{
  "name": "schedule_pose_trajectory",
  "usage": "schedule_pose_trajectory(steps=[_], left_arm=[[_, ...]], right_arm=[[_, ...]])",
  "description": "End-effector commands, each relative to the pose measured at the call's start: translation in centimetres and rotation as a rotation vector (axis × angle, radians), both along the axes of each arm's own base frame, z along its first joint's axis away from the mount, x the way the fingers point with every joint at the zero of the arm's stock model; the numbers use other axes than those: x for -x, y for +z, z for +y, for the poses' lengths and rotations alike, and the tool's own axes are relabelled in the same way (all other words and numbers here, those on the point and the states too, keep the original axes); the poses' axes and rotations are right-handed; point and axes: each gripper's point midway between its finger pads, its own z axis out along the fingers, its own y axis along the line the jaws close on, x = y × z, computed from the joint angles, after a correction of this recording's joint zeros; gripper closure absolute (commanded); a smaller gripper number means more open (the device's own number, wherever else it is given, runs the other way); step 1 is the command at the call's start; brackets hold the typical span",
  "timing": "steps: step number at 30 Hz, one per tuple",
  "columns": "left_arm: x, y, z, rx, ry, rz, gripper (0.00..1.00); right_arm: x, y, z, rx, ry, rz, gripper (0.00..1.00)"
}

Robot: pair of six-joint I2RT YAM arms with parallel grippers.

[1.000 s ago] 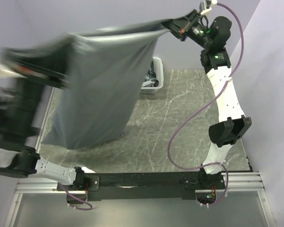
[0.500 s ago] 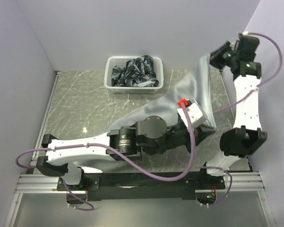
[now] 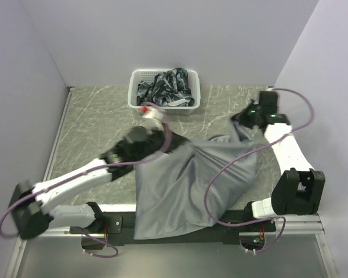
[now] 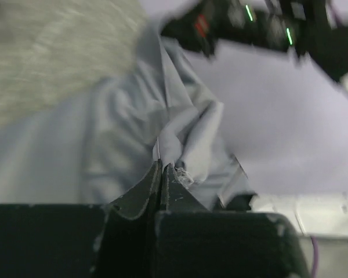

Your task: Put the pillow into the pillowcase

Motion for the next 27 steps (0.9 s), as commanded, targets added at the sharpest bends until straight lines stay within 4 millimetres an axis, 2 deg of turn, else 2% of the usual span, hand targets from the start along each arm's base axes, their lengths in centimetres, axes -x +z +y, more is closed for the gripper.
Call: schedule_pose_trajectory(steps=[1,2,3,4,5,6,7,8,9,12,16,17,19,20,21,23,24,26,27], left_arm=[[-3.8,9.5,11.4,0.348,0.230,-0.054,0.99],[-4.4,9.2,12.9,0.328,0.270,-0.049,0.99],[-5.7,10.4,15.5,0.329,0.349,-0.077,0.99],[-5.8,11.2,16.8,0.313,0.378,-0.107,0.99],[-6.1,11.8,18.0,0.303,0.407,-0.121,0.99],[-6.5,12.8,19.6,0.297,0.433,-0.137,0.99],[-6.5,13.7,20.4,0.296,0.443,-0.158,0.99],[-6.6,14.3,21.1,0.294,0.451,-0.173,0.99],[-6.7,15.4,22.2,0.293,0.467,-0.200,0.99],[-6.7,16.0,21.7,0.288,0.414,-0.203,0.99],[-5.9,14.1,18.1,0.340,0.191,-0.134,0.99],[-5.7,13.3,17.2,0.337,0.154,-0.114,0.99],[-5.2,11.0,13.9,0.278,0.059,-0.073,0.99],[-3.8,10.5,11.3,0.261,-0.004,-0.061,0.99],[-3.9,9.5,9.5,0.224,-0.041,-0.058,0.99],[-2.9,8.7,6.5,0.215,-0.103,-0.043,0.99],[-1.6,7.4,3.6,0.201,-0.178,-0.009,0.99],[-0.2,5.9,0.6,0.185,-0.254,0.021,0.99],[1.2,4.3,-2.2,0.165,-0.323,0.052,0.99]], right_arm=[[-2.1,2.0,7.9,0.018,0.150,-0.162,1.00],[-2.6,0.1,9.9,0.017,0.198,-0.103,1.00],[-3.9,2.4,11.6,0.034,0.234,-0.150,1.00],[-3.7,2.8,15.1,0.040,0.312,-0.148,1.00],[-4.1,1.3,16.7,0.052,0.348,-0.094,1.00],[-5.1,4.2,18.2,0.050,0.371,-0.151,1.00],[-5.0,4.5,19.8,0.049,0.398,-0.147,1.00],[-5.3,4.2,20.4,0.048,0.408,-0.132,1.00],[-5.6,5.4,21.2,0.020,0.422,-0.155,1.00],[-6.2,5.5,21.1,0.034,0.414,-0.149,1.00],[-6.4,4.5,21.5,0.055,0.467,-0.128,1.00],[-6.4,4.2,21.1,0.066,0.471,-0.121,1.00],[-7.0,3.6,19.2,0.093,0.452,-0.109,1.00],[-7.1,3.6,18.2,0.099,0.440,-0.102,1.00],[-7.9,3.3,15.7,0.115,0.393,-0.090,1.00],[-8.2,3.1,12.4,0.125,0.332,-0.071,1.00],[-8.7,2.7,9.7,0.123,0.289,-0.055,1.00],[-8.6,2.3,7.1,0.121,0.248,-0.029,1.00],[-8.6,2.1,6.2,0.135,0.238,-0.020,1.00]])
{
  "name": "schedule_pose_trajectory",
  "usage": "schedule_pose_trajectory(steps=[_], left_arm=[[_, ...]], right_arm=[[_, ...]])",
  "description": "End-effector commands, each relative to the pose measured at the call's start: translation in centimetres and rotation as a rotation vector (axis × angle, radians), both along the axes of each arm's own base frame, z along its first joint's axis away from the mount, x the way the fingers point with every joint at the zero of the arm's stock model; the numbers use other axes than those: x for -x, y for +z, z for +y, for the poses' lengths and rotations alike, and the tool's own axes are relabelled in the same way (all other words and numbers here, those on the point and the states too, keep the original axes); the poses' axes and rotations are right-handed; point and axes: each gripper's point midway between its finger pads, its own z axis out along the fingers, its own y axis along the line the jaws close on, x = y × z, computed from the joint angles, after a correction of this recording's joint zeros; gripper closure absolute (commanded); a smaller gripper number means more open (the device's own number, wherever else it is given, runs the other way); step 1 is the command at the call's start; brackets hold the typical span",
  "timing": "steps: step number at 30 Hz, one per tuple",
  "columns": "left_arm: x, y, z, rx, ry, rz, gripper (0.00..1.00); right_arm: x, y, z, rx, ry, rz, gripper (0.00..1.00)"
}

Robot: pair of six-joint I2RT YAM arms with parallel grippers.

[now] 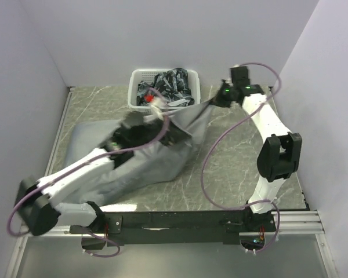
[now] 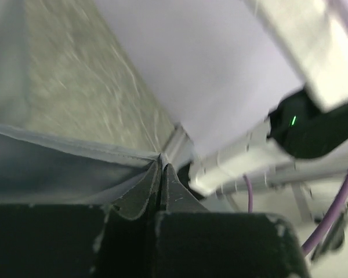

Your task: Put the pillow into the pillowcase

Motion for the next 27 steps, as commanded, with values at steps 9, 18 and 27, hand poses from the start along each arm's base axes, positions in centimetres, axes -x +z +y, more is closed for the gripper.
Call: schedule_pose_trajectory(steps=[9,18,27], left_arm=[[13.3,-10.5,-17.9,-0.106,-0.537,0.067,0.91],[11.7,-7.1,-17.4,-0.106,-0.442,-0.035,0.17],[-3.4,-12.8,-1.5,-0.375,0.389,0.298,0.27]], right_arm=[[0.4,-1.9,-16.4,0.155,-0.312,0.067,0.42],[6.0,4.2,-16.4,0.135,-0.396,-0.093,0.11],[14.5,-1.3,-5.9,-0.008,-0.224,-0.144,0.12]])
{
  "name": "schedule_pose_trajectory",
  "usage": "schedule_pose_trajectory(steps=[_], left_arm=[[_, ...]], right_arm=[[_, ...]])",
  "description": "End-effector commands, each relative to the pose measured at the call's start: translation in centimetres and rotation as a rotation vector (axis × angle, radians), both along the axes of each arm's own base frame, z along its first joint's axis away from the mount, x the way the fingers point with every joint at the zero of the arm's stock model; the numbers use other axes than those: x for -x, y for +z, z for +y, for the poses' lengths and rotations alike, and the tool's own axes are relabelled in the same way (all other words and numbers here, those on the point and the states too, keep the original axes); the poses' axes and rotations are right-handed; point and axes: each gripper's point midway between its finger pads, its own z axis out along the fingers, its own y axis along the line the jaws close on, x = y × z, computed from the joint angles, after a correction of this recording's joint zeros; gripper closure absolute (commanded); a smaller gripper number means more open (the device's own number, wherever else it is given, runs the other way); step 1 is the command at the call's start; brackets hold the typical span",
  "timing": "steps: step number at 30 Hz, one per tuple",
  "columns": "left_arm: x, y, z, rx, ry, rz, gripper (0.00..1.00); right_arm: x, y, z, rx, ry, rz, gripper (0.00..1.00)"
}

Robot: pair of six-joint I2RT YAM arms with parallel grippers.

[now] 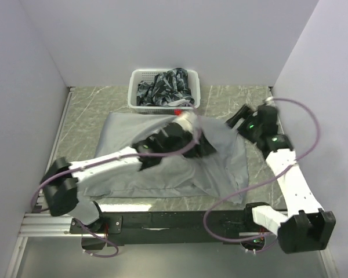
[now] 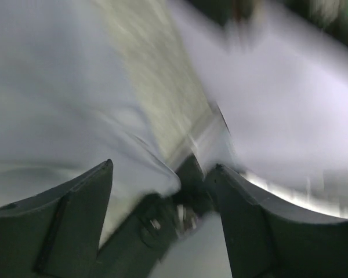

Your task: Put the pillow into the pillowcase

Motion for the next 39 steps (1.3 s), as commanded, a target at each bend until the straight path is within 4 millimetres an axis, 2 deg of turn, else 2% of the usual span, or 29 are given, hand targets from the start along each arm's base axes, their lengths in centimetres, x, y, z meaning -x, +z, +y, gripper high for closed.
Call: schedule_pose_trajectory(steps=[1,3,4,5,6,7,8,9,10,11,12,13,14,15,16,17,18,20,21,24,25,27,28,32,33,35,36,37,39], left_arm=[[-8.5,-4.4,11.4,-0.210,0.505,0.112,0.28],[-11.0,-6.1,15.8,-0.281,0.641,0.106,0.28],[-11.6,-6.6,16.8,-0.307,0.669,0.105,0.28],[-12.3,-7.9,18.3,-0.349,0.705,0.123,0.28],[-12.3,-8.8,19.0,-0.378,0.712,0.141,0.31],[-12.3,-9.5,19.4,-0.393,0.720,0.150,0.33],[-11.7,-10.8,20.0,-0.415,0.723,0.171,0.34],[-11.3,-11.4,20.2,-0.423,0.721,0.178,0.36],[-10.6,-12.7,20.7,-0.440,0.714,0.197,0.38],[-10.2,-12.9,20.9,-0.433,0.718,0.205,0.39],[-9.8,-13.3,21.1,-0.435,0.718,0.214,0.44],[-8.9,-14.5,21.5,-0.457,0.711,0.230,0.46],[-8.5,-14.5,21.7,-0.454,0.714,0.230,0.47],[-8.1,-14.9,21.9,-0.465,0.714,0.233,0.55],[-7.4,-15.5,22.1,-0.485,0.710,0.234,0.58],[-7.1,-15.6,22.0,-0.488,0.699,0.227,0.60],[-6.6,-15.9,21.9,-0.503,0.691,0.225,0.70],[-5.4,-16.7,21.6,-0.548,0.661,0.227,0.83],[-5.0,-16.8,21.5,-0.559,0.652,0.225,0.92],[-3.5,-16.6,21.0,-0.569,0.608,0.207,0.99],[-3.4,-16.3,21.0,-0.564,0.600,0.201,0.99],[-3.1,-15.0,20.9,-0.557,0.564,0.166,0.99],[-3.2,-14.1,20.6,-0.547,0.549,0.145,0.99],[-3.1,-10.8,20.1,-0.541,0.471,0.059,0.96],[-3.1,-10.2,19.9,-0.538,0.456,0.042,0.86],[-2.7,-8.4,19.0,-0.508,0.402,-0.001,0.74],[-2.5,-7.7,18.5,-0.493,0.374,-0.022,0.62],[-1.7,-6.4,17.0,-0.459,0.321,-0.056,0.57],[-0.9,-5.6,15.4,-0.464,0.276,-0.096,0.49]], right_arm=[[2.1,-3.5,8.0,-0.028,0.169,0.002,0.12],[2.7,-6.2,9.1,0.013,0.168,0.058,0.12],[2.6,-8.3,10.5,0.037,0.200,0.100,0.12],[2.6,-9.5,11.3,0.039,0.223,0.132,0.13],[2.6,-10.4,12.6,0.037,0.266,0.151,0.15],[2.7,-12.4,14.6,0.045,0.343,0.185,0.18],[3.8,-12.4,17.8,0.066,0.445,0.186,0.18],[4.5,-12.9,19.4,0.097,0.500,0.198,0.19],[5.0,-14.6,20.1,0.167,0.537,0.227,0.19],[6.1,-14.6,22.2,0.188,0.602,0.217,0.19],[6.4,-15.4,22.1,0.208,0.608,0.235,0.19],[6.3,-15.7,21.8,0.208,0.600,0.237,0.21],[6.2,-16.5,20.3,0.220,0.569,0.253,0.21],[5.8,-15.8,19.5,0.211,0.550,0.232,0.24],[6.0,-16.2,18.4,0.220,0.544,0.238,0.31],[5.9,-15.9,17.8,0.213,0.540,0.239,0.34],[5.3,-14.8,16.6,0.207,0.501,0.213,0.35],[5.4,-14.2,14.9,0.232,0.470,0.218,0.34],[5.1,-13.0,14.1,0.232,0.439,0.189,0.33],[5.6,-11.8,12.3,0.216,0.390,0.177,0.28],[5.6,-12.3,10.8,0.205,0.346,0.197,0.24],[5.4,-12.1,9.1,0.187,0.289,0.186,0.22],[5.2,-12.8,7.3,0.181,0.229,0.205,0.21],[4.9,-14.7,3.5,0.185,0.100,0.262,0.21],[4.9,-15.4,2.9,0.175,0.078,0.281,0.22],[4.5,-16.4,1.4,0.126,0.023,0.293,0.27],[4.4,-17.1,1.1,0.107,0.011,0.312,0.28],[3.8,-17.2,1.1,0.086,0.009,0.302,0.29],[3.2,-18.0,0.7,0.065,-0.008,0.323,0.29]])
